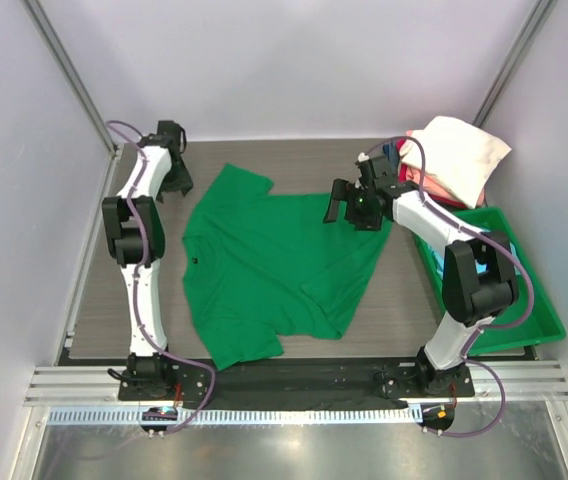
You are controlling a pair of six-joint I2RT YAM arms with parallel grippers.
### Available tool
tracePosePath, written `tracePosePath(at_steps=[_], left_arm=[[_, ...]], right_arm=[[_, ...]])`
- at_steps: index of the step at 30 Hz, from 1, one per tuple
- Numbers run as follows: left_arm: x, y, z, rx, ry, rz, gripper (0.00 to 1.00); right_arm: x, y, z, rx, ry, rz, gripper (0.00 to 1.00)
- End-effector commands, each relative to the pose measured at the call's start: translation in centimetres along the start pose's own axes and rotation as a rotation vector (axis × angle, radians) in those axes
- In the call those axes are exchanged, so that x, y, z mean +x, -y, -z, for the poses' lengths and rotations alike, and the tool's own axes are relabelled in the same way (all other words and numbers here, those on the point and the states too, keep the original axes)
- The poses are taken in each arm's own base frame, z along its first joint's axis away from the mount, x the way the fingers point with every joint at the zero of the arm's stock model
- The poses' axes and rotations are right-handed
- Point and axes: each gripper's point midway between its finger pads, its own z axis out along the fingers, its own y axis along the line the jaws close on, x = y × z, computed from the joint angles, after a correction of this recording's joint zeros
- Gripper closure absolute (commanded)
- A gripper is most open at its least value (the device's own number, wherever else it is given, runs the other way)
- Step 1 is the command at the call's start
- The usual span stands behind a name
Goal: Fold and stack the t-shirts
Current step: Flatten the tshirt out
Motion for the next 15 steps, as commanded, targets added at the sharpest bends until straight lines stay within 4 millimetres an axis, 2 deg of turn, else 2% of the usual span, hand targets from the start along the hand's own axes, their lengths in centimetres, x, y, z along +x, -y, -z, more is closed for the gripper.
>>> tracePosePath(at_steps=[1, 4, 5, 6, 7, 8, 9, 10, 11, 13, 14, 15], left_arm=[[-2.1, 0.6, 5.7, 0.031, 0.070, -0.060, 0.34], [-1.7, 0.4, 9.4, 0.048, 0.098, -0.060, 0.33], [-1.0, -0.2, 11.8, 0.069, 0.122, -0.044, 0.33], [-0.3, -0.2, 12.7, 0.085, 0.128, -0.043, 0.33], [0.8, 0.3, 13.6, 0.101, 0.134, -0.056, 0.33], [2.5, -0.5, 15.1, 0.119, 0.152, -0.053, 0.33], [3.8, -0.3, 15.5, 0.133, 0.150, -0.048, 0.33], [5.3, 0.1, 16.3, 0.160, 0.151, -0.060, 0.33], [7.5, -0.6, 16.5, 0.170, 0.142, -0.060, 0.33], [10.2, -0.5, 17.2, 0.207, 0.122, -0.061, 0.34], [12.3, -1.1, 16.4, 0.198, 0.091, -0.071, 0.34], [12.7, -1.4, 18.1, 0.230, 0.124, -0.071, 0.34]], right_arm=[[-1.6, -3.0, 1.1, -0.089, 0.041, 0.030, 0.00], [0.0, -4.2, 1.5, -0.075, 0.032, 0.057, 0.00], [1.6, -4.8, 1.5, -0.035, 0.016, 0.097, 0.00], [2.3, -5.0, 1.7, -0.010, 0.016, 0.118, 0.00], [3.3, -5.0, 1.6, 0.014, 0.002, 0.131, 0.01], [4.9, -5.7, 1.6, 0.028, -0.017, 0.168, 0.02], [5.8, -6.2, 1.7, 0.021, -0.030, 0.179, 0.04], [6.7, -5.8, 1.4, 0.052, -0.034, 0.185, 0.06], [7.7, -6.3, 1.3, 0.055, -0.043, 0.203, 0.08], [8.9, -6.2, 0.9, 0.070, -0.062, 0.216, 0.19], [9.3, -6.4, 0.9, 0.074, -0.067, 0.215, 0.23], [10.0, -6.7, 0.8, 0.074, -0.077, 0.233, 0.26]])
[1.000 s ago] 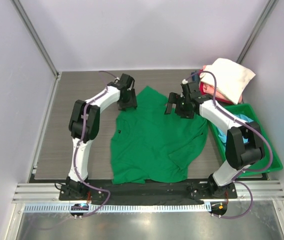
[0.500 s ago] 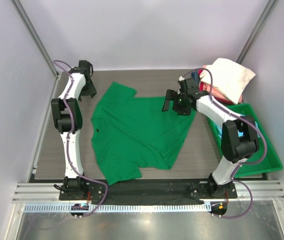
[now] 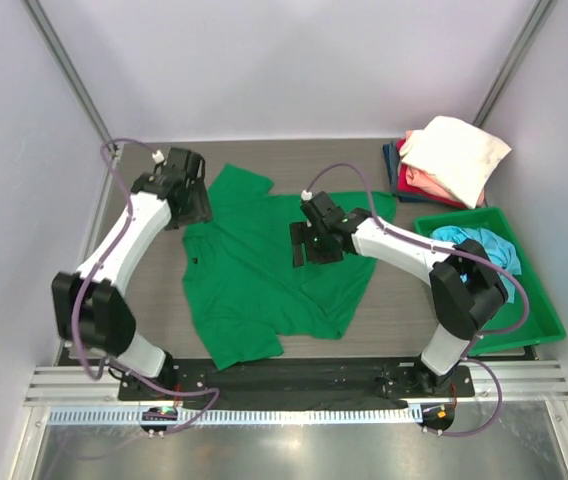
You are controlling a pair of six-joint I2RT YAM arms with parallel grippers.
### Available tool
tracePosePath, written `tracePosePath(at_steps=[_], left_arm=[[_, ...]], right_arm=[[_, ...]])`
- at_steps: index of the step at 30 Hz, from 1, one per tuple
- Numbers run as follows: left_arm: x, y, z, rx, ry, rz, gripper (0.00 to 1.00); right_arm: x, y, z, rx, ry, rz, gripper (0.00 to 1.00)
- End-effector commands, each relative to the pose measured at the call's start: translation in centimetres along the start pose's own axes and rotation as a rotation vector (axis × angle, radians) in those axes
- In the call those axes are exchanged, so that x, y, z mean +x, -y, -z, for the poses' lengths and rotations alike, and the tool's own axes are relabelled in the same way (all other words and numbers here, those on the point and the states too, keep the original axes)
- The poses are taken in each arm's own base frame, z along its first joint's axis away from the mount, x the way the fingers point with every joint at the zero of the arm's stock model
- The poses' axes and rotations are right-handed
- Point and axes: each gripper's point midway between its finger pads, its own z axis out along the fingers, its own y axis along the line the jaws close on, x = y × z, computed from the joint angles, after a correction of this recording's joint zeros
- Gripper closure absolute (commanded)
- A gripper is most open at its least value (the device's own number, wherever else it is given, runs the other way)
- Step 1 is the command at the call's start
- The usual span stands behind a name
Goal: Fold and stack the t-shirts
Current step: Flatten the tshirt out
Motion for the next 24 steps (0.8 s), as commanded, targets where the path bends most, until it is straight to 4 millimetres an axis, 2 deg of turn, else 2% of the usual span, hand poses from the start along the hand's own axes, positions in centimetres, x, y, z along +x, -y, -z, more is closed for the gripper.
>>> tracePosePath(at_steps=[1, 2, 4, 7, 8, 11, 19, 24], left_arm=[[2.8, -0.4, 0.5, 0.035, 0.005, 0.042, 0.35], [4.4, -1.0, 0.5, 0.033, -0.022, 0.039, 0.35], [5.9, -1.8, 1.7, 0.055, -0.012, 0.043, 0.35], [7.2, -2.5, 3.0, 0.086, 0.009, 0.043, 0.34], [8.3, -2.9, 2.6, 0.079, -0.005, 0.032, 0.34], [9.8, -3.6, 2.4, 0.084, -0.003, 0.033, 0.34], [9.5, -3.1, 2.7, 0.105, 0.011, 0.018, 0.35], [9.4, -3.1, 2.5, 0.102, 0.007, 0.018, 0.35]], right_arm=[[0.1, 0.8, 0.8, 0.069, 0.033, -0.017, 0.30], [0.5, 0.5, 0.7, 0.074, 0.028, -0.008, 0.32], [1.2, 0.1, 0.3, 0.091, 0.015, 0.015, 0.38], [2.2, -0.1, -0.1, 0.117, -0.008, 0.038, 0.39], [2.7, -0.1, -0.6, 0.126, -0.025, 0.041, 0.39], [3.4, -0.1, -1.5, 0.145, -0.043, 0.051, 0.40], [4.6, -0.5, -3.2, 0.186, -0.087, 0.091, 0.46], [4.6, 0.0, -3.5, 0.210, -0.087, 0.092, 0.61]])
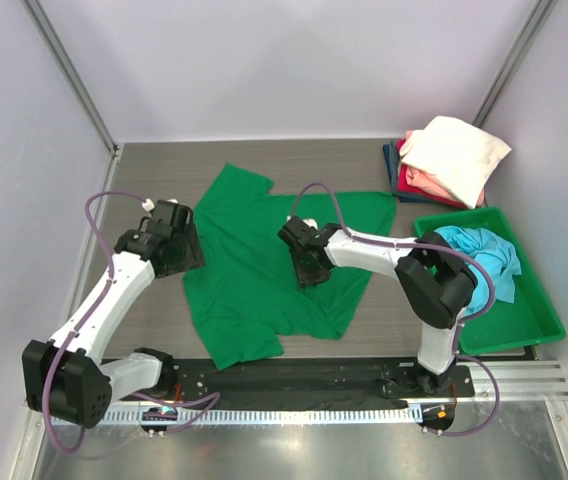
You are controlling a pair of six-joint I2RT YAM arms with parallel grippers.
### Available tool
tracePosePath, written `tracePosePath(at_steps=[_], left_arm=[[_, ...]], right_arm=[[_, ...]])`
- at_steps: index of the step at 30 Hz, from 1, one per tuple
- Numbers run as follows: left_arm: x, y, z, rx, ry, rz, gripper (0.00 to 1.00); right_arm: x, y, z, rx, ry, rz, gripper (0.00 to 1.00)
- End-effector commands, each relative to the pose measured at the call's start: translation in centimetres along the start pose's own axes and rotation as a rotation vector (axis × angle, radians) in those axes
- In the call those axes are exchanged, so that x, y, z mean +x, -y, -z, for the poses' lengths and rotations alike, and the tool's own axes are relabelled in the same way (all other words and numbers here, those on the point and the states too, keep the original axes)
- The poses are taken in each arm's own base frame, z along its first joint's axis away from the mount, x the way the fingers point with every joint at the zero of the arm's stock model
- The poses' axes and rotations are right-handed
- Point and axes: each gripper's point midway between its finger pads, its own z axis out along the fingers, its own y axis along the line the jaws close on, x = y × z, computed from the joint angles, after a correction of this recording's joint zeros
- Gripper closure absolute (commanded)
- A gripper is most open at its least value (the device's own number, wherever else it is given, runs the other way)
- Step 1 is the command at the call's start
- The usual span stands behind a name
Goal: Fold and stack the t-shirts
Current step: Flatten the tshirt out
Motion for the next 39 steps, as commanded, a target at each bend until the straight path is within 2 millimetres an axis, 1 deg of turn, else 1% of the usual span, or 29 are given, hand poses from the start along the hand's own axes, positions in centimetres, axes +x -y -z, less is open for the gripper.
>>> tracePosePath(at_steps=[1, 2, 3, 6, 10, 11, 15, 17, 18, 19, 20, 21, 23, 24, 25, 26, 27, 28, 29, 30, 31, 32, 33, 34, 35, 36, 37, 38, 39], left_arm=[[-1.2, 0.8, 0.3, 0.032, 0.042, 0.009, 0.35], [-1.3, 0.8, 0.3, 0.031, 0.046, 0.010, 0.35], [-1.3, 0.8, 0.3, 0.032, 0.045, 0.010, 0.35], [-1.2, 0.7, 0.2, 0.023, 0.044, 0.007, 0.36], [-1.1, 0.5, 0.0, 0.011, 0.037, 0.008, 0.35], [-1.1, 0.5, 0.0, 0.008, 0.036, 0.010, 0.36], [-1.1, 0.4, -0.2, -0.003, 0.032, 0.013, 0.36], [-1.1, 0.3, -0.3, -0.012, 0.029, 0.011, 0.36], [-1.1, 0.2, -0.3, -0.016, 0.031, 0.016, 0.36], [-1.2, 0.2, -0.3, -0.018, 0.032, 0.018, 0.36], [-1.2, 0.3, -0.4, -0.019, 0.030, 0.025, 0.36], [-1.2, 0.3, -0.5, -0.021, 0.027, 0.031, 0.36], [-1.4, 0.8, -0.6, -0.004, 0.026, 0.039, 0.36], [-1.7, 1.3, -1.0, 0.002, 0.021, 0.053, 0.36], [-1.8, 1.6, -1.2, 0.009, 0.015, 0.060, 0.36], [-1.9, 2.1, -1.4, 0.027, 0.006, 0.066, 0.36], [-2.5, 2.9, -2.3, 0.036, 0.003, 0.070, 0.36], [-3.0, 3.4, -2.7, 0.041, 0.003, 0.081, 0.36], [-3.3, 3.9, -3.4, 0.046, -0.005, 0.082, 0.36], [-4.8, 4.9, -3.6, 0.068, 0.021, 0.091, 0.36], [-4.4, 5.3, -5.6, 0.042, -0.031, 0.086, 0.37], [-4.9, 5.8, -6.2, 0.041, -0.039, 0.084, 0.38], [-6.6, 6.9, -6.6, 0.057, -0.018, 0.089, 0.38], [-6.0, 7.2, -9.1, 0.025, -0.071, 0.081, 0.39], [-6.5, 7.4, -10.0, 0.018, -0.080, 0.087, 0.39], [-7.9, 8.4, -10.7, 0.032, -0.074, 0.096, 0.41], [-7.3, 8.2, -13.3, 0.001, -0.127, 0.101, 0.41], [-7.4, 8.4, -14.4, -0.001, -0.151, 0.111, 0.42], [-8.6, 9.0, -15.1, 0.013, -0.144, 0.125, 0.43]], right_arm=[[-1.4, -0.3, 0.6, 0.016, 0.051, -0.011, 0.65], [-1.5, -0.2, 0.8, 0.020, 0.053, -0.011, 0.68], [-1.6, -0.2, 1.0, 0.021, 0.058, -0.010, 0.74], [-1.8, 0.2, 1.7, 0.030, 0.068, -0.012, 0.78], [-2.0, 0.7, 3.3, 0.038, 0.095, -0.016, 0.78], [-2.3, 1.0, 4.1, 0.039, 0.109, -0.022, 0.78], [-1.8, 1.4, 5.6, 0.026, 0.128, -0.031, 0.77], [-1.0, 1.7, 5.6, 0.025, 0.117, -0.031, 0.77], [-0.6, 2.0, 5.5, 0.029, 0.109, -0.032, 0.82], [-0.5, 2.1, 5.9, 0.022, 0.117, -0.034, 0.89], [0.0, 2.5, 6.0, 0.027, 0.117, -0.035, 0.99], [0.4, 2.8, 5.8, 0.037, 0.107, -0.034, 0.99], [0.3, 3.3, 6.9, 0.033, 0.148, -0.056, 0.99], [0.9, 4.2, 7.1, 0.058, 0.159, -0.066, 0.99], [0.6, 4.8, 8.3, 0.053, 0.202, -0.088, 0.99], [0.8, 5.2, 8.8, 0.053, 0.222, -0.113, 0.99], [1.6, 6.4, 8.7, 0.073, 0.222, -0.131, 0.99], [1.7, 6.9, 9.1, 0.079, 0.239, -0.148, 0.99], [1.6, 7.5, 10.4, 0.061, 0.282, -0.180, 0.99], [2.2, 8.2, 10.4, 0.069, 0.285, -0.207, 0.99], [2.1, 8.9, 10.9, 0.074, 0.309, -0.237, 0.99], [2.0, 9.4, 11.9, 0.057, 0.346, -0.266, 0.99], [2.5, 9.9, 12.0, 0.057, 0.352, -0.292, 0.99], [2.5, 10.8, 12.1, 0.067, 0.363, -0.327, 0.99], [2.6, 11.3, 12.3, 0.064, 0.374, -0.348, 0.99], [2.9, 12.0, 12.5, 0.061, 0.388, -0.374, 0.99], [2.9, 13.0, 12.5, 0.072, 0.389, -0.412, 0.99], [3.1, 13.4, 12.4, 0.069, 0.384, -0.430, 0.99], [3.3, 13.8, 12.2, 0.072, 0.381, -0.445, 0.99]])
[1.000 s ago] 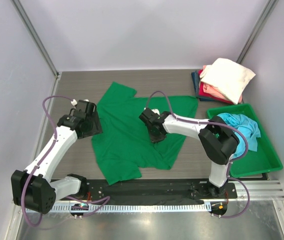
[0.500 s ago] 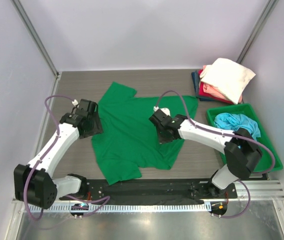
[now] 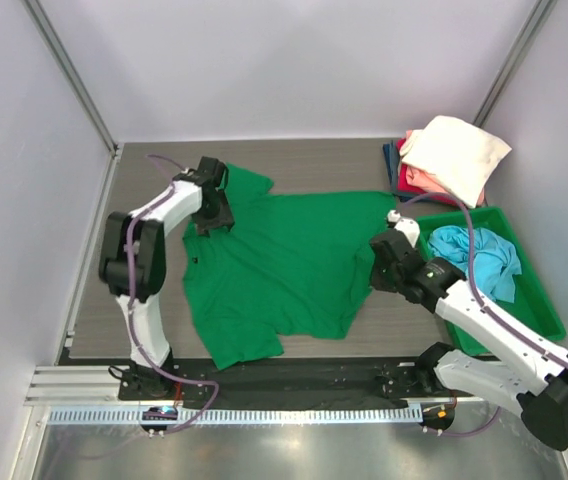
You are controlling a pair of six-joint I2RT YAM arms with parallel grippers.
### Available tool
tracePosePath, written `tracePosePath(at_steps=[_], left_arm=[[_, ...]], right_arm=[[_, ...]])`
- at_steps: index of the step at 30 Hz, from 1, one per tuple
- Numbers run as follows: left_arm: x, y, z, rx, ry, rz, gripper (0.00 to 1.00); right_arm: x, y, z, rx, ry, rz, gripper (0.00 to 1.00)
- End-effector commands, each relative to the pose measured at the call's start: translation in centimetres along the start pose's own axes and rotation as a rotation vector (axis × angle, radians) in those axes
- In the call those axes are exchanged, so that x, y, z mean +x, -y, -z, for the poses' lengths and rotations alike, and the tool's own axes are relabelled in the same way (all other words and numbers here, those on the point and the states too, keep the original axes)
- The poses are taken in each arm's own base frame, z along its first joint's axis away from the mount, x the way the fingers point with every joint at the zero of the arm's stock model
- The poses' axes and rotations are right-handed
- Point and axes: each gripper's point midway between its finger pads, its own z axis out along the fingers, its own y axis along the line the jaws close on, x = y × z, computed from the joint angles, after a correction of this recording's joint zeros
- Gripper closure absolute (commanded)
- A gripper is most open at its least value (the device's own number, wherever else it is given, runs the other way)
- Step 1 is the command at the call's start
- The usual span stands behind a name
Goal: Fold and stack the t-shirts
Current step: Flatten the tshirt out
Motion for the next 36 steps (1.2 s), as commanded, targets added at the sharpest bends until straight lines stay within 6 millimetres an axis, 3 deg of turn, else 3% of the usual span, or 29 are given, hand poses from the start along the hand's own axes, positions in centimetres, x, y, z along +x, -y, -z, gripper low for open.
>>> tracePosePath(at_steps=[1, 2, 6, 10, 11, 12, 13, 14, 16, 17, 18, 19, 22, 23, 25, 26, 28, 29, 31, 32, 33, 34, 35, 36], left_arm=[[-2.6, 1.6, -2.5, 0.045, -0.021, 0.064, 0.44], [-2.1, 1.0, -4.9, 0.022, -0.077, 0.083, 0.45], [-4.9, 0.9, -7.6, 0.029, -0.121, 0.157, 0.49], [-7.9, -0.2, -9.9, 0.053, -0.150, 0.227, 0.50], [-9.8, 0.4, -9.8, 0.085, -0.128, 0.240, 0.50], [-9.2, 0.0, -11.1, 0.071, -0.169, 0.252, 0.50], [-9.7, -0.3, -11.5, 0.078, -0.172, 0.269, 0.50], [-11.6, 0.0, -11.1, 0.098, -0.133, 0.276, 0.49], [-12.5, -0.9, -12.2, 0.095, -0.137, 0.300, 0.48], [-14.2, -0.4, -11.5, 0.121, -0.099, 0.302, 0.48], [-14.2, -0.3, -11.3, 0.125, -0.107, 0.306, 0.48], [-15.6, -2.1, -11.0, 0.126, -0.092, 0.345, 0.48], [-16.4, -2.4, -8.5, 0.133, -0.068, 0.342, 0.45], [-16.7, -2.5, -5.9, 0.139, -0.041, 0.339, 0.41], [-16.7, -3.4, -2.9, 0.114, 0.000, 0.339, 0.37], [-15.6, -4.0, -0.2, 0.106, 0.010, 0.328, 0.36], [-14.3, -5.3, 2.7, 0.076, 0.048, 0.322, 0.36], [-12.0, -6.2, 5.2, 0.079, 0.069, 0.320, 0.36], [-9.2, -8.5, 6.5, -0.003, 0.114, 0.342, 0.35], [-5.2, -9.8, 5.6, -0.034, 0.069, 0.350, 0.35], [-4.3, -10.1, 8.0, -0.001, 0.123, 0.360, 0.34], [-2.7, -10.4, 8.4, 0.005, 0.127, 0.374, 0.34], [0.9, -11.3, 7.4, -0.022, 0.070, 0.378, 0.34], [1.7, -11.4, 8.7, 0.001, 0.105, 0.384, 0.34]], right_arm=[[-0.2, 1.8, -0.6, 0.041, 0.012, -0.083, 0.99], [-0.4, 2.3, -0.8, 0.048, 0.005, -0.105, 0.99], [-1.5, 2.3, -1.3, 0.044, 0.013, -0.115, 0.99], [-2.8, 2.0, -2.4, 0.067, 0.012, -0.106, 0.99], [-3.2, 1.8, -2.6, 0.064, 0.015, -0.095, 0.99], [-3.5, 1.7, -2.9, 0.065, 0.014, -0.093, 0.99], [-3.8, 1.6, -3.3, 0.066, 0.018, -0.094, 0.99], [-3.9, 1.7, -4.0, 0.078, 0.006, -0.086, 0.99], [-4.5, 1.8, -4.8, 0.087, 0.001, -0.096, 0.99], [-4.7, 1.9, -5.5, 0.101, -0.011, -0.093, 0.99], [-5.3, 2.0, -5.9, 0.102, 0.000, -0.090, 0.99], [-5.7, 2.5, -6.3, 0.113, -0.002, -0.109, 0.99], [-6.0, 2.9, -7.4, 0.122, -0.024, -0.133, 0.99], [-5.7, 2.8, -7.5, 0.114, -0.036, -0.138, 0.99], [-5.3, 2.2, -7.6, 0.075, -0.037, -0.166, 0.99], [-3.9, 1.9, -7.7, 0.042, -0.074, -0.172, 0.99], [-3.4, 1.7, -7.3, 0.016, -0.066, -0.194, 0.99], [-2.6, 2.3, -7.3, 0.030, -0.071, -0.201, 0.99], [-2.9, 3.3, -6.6, 0.062, -0.022, -0.219, 0.99], [-2.6, 3.7, -6.5, 0.071, -0.018, -0.232, 0.99], [-2.5, 3.9, -6.4, 0.071, -0.017, -0.240, 0.99], [-2.5, 3.8, -6.3, 0.062, -0.012, -0.247, 0.99], [-2.4, 3.7, -6.3, 0.053, -0.022, -0.251, 0.99], [-2.3, 3.6, -6.4, 0.043, -0.029, -0.252, 0.99]])
